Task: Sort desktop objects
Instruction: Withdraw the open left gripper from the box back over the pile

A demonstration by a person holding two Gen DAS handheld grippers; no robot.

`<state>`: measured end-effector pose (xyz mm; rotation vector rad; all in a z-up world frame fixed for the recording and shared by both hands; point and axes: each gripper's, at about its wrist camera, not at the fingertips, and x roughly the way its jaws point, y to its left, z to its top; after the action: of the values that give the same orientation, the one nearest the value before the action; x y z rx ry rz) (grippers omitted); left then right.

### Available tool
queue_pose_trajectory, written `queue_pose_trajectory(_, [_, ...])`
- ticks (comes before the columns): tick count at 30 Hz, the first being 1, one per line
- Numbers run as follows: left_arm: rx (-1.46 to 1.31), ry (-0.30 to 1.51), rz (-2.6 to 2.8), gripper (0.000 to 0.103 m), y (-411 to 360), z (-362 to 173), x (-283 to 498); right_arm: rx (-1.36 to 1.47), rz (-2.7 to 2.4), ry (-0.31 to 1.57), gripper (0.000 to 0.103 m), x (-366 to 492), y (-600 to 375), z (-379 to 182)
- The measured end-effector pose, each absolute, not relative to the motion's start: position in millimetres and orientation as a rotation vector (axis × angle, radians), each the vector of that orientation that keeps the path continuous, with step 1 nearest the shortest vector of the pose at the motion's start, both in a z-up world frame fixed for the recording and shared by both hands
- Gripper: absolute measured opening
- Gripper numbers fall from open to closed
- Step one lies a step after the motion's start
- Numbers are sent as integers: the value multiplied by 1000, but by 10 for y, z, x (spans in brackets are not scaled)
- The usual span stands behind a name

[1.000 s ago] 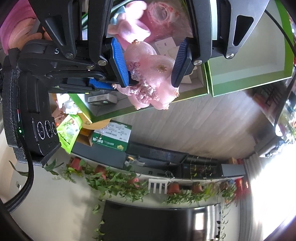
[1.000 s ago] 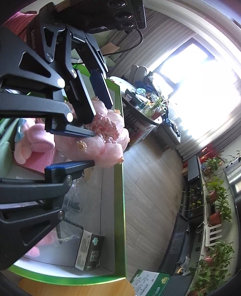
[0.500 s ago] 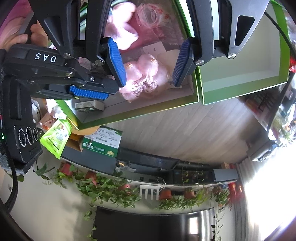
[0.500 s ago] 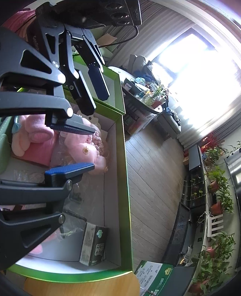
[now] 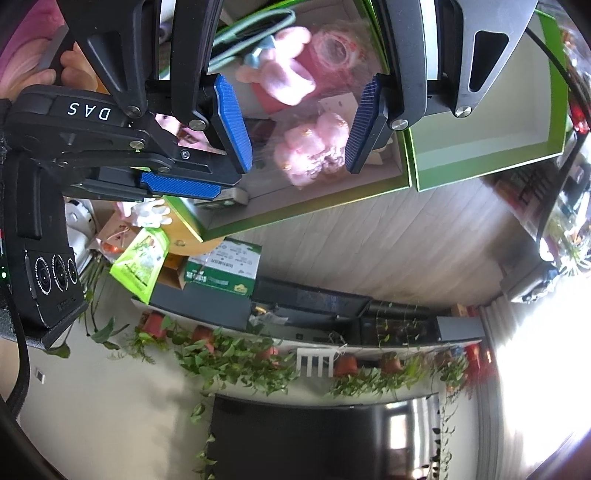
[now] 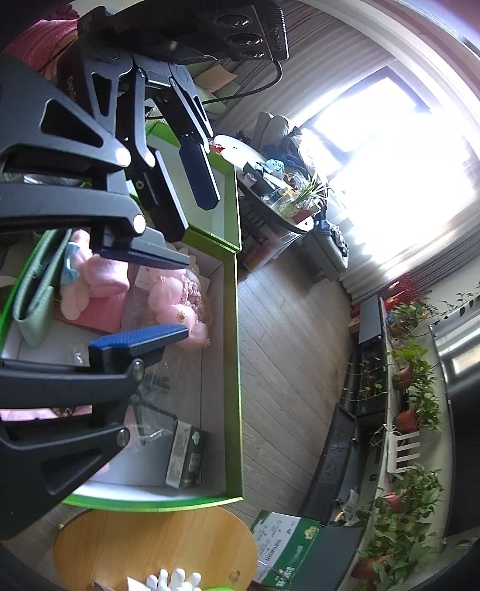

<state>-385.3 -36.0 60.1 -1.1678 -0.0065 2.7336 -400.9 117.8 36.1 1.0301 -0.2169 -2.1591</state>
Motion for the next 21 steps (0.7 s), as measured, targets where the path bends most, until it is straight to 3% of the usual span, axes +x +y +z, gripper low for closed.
queue_pose_trajectory(5, [-1127, -11, 2752, 64, -297, 754, -3692, 996, -2182, -203, 32, -3838, 1280, 524])
queue_pose_trajectory(21, [-993, 4, 2713, 66, 87, 1126, -2915, 909, -2227, -154, 32, -3055, 1680, 893])
